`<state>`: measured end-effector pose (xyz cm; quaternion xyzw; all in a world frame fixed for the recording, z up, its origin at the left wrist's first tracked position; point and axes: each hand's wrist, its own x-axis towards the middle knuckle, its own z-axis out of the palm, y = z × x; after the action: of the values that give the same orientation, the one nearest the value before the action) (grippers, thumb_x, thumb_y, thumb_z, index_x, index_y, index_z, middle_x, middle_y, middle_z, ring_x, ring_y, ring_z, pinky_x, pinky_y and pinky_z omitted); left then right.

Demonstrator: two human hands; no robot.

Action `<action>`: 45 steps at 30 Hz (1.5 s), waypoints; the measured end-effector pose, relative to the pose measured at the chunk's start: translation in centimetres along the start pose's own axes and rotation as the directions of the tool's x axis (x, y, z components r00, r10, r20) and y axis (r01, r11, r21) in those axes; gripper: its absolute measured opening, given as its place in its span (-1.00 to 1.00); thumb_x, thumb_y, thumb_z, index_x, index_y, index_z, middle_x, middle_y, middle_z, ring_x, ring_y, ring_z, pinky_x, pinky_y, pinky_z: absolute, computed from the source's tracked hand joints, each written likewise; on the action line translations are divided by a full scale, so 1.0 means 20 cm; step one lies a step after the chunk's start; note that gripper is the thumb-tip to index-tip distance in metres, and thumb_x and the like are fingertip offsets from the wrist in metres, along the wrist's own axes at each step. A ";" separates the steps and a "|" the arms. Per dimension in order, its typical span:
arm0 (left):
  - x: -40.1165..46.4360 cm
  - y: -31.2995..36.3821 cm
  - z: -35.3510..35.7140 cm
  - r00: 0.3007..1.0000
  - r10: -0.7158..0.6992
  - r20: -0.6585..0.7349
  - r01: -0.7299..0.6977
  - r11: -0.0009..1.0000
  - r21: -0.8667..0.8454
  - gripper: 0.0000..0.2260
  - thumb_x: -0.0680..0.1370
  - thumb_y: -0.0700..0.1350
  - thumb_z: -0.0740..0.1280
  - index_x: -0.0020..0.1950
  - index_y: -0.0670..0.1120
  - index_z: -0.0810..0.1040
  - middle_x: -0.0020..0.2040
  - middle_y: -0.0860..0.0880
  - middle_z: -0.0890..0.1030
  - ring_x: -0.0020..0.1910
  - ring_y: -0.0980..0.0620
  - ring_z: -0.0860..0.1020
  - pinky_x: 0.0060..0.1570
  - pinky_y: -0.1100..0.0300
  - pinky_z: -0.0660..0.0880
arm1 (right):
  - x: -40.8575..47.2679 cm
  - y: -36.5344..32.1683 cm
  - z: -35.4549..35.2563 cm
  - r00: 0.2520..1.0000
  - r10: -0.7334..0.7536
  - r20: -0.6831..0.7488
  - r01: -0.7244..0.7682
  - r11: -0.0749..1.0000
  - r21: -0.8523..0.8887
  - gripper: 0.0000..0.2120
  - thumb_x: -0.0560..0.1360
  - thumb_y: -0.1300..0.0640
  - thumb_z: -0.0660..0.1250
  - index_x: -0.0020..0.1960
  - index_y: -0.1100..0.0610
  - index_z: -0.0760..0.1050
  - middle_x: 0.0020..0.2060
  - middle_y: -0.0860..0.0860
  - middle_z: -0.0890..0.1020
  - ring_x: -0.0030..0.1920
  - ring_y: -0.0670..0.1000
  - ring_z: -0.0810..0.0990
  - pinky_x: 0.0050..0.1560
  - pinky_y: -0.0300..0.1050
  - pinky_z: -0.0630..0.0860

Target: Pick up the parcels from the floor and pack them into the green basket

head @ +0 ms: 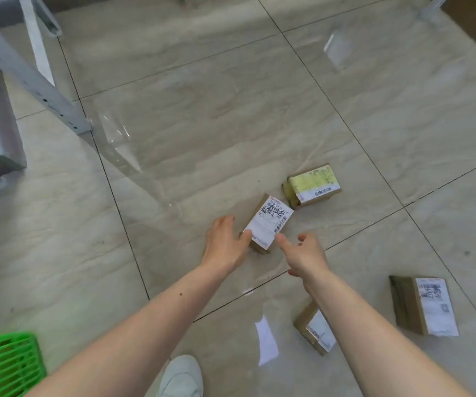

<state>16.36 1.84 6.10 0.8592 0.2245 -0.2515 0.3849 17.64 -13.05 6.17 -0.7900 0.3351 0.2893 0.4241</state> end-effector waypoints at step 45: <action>-1.43 0.42 -1.36 0.874 -0.293 -0.387 0.084 0.877 -0.474 -0.73 0.54 0.03 0.32 0.07 -0.14 0.43 0.00 -0.03 0.59 0.00 -0.07 0.52 -0.08 0.15 0.36 | -1.70 -0.97 -0.24 0.856 -0.445 0.264 0.481 0.872 -0.089 -0.80 0.45 0.20 0.40 -0.05 -0.09 0.59 -0.02 -0.06 0.73 0.01 0.05 0.69 0.12 0.12 0.62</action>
<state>6.19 12.36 43.76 0.7562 0.4429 -0.0270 0.4808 12.83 0.54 42.82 -0.8374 0.0592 0.2948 0.4564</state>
